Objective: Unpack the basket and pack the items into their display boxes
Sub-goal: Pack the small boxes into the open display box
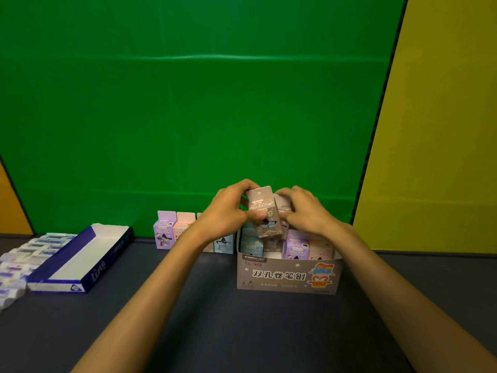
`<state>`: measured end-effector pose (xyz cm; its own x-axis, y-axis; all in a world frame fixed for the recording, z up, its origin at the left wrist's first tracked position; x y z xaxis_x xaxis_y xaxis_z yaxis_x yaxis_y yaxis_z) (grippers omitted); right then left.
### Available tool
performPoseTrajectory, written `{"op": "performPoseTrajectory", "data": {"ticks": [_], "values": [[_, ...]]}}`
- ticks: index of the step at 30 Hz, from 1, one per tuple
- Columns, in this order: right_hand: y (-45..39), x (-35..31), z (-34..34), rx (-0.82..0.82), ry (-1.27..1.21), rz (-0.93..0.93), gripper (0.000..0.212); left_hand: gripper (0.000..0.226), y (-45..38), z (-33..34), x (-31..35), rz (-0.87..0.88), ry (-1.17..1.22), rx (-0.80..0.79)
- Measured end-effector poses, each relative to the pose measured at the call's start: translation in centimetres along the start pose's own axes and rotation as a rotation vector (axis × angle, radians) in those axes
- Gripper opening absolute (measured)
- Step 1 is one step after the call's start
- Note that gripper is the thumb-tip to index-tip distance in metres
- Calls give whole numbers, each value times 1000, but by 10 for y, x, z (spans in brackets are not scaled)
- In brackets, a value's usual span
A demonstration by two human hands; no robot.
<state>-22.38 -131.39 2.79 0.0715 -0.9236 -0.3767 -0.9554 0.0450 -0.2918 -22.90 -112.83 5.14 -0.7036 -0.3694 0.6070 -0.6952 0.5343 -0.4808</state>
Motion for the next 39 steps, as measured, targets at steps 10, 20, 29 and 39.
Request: {"op": "performPoseTrajectory", "data": {"ticks": [10,20,29,39], "values": [[-4,7,7,-30,7,42,51,43,-5,4,-10,4,18,-90],[-8,10,24,-131,106,-5,28,45,-14,38,-13,40,-115,-201],[-12,19,24,-168,88,-34,25,44,-21,45,-16,41,-160,-228],[-9,30,20,-161,36,-57,27,45,-28,54,-28,-16,-314,-302]]}}
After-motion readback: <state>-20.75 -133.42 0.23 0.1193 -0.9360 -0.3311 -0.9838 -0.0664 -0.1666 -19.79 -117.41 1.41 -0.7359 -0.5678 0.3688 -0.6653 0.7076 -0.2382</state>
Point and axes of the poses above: each hand's wrist, its own y-axis away from the middle knuckle, its own z-axis out of the palm, x = y × z, the point moved 5 cm from there along -y, towards the middle knuckle, and after that the axes turned 5 degrees about z, right-handed, at the moved point
